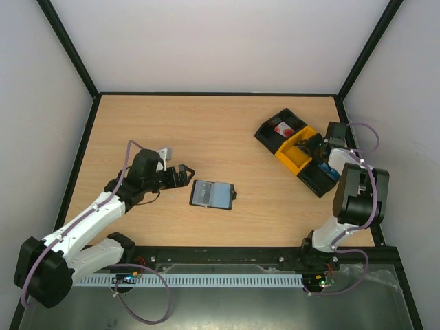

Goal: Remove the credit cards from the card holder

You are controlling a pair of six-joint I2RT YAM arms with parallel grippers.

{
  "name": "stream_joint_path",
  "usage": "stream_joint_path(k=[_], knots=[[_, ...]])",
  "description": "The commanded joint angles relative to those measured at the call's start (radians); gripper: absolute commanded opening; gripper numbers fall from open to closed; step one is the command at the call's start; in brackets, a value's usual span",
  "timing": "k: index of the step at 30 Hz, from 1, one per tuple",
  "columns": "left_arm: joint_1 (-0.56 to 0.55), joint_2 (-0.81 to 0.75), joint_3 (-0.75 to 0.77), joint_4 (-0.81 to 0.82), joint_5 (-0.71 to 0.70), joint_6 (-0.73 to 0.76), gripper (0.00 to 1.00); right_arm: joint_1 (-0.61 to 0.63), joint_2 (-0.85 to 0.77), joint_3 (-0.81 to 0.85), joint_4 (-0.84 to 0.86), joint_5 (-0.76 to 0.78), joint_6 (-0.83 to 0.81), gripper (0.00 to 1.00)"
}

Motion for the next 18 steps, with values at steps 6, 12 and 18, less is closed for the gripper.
stream_joint_path(k=[6,12,18], knots=[[0.006,0.000,0.003,0.010,0.010,-0.006,0.99,-0.007,-0.012,0.061,-0.062,0.096,0.013,0.14],[0.006,0.003,0.002,0.016,0.015,-0.012,0.99,-0.007,-0.062,0.058,-0.106,0.199,0.021,0.13],[0.007,0.011,0.001,0.025,0.020,-0.014,0.99,0.003,-0.095,0.047,-0.065,0.101,0.002,0.03]])
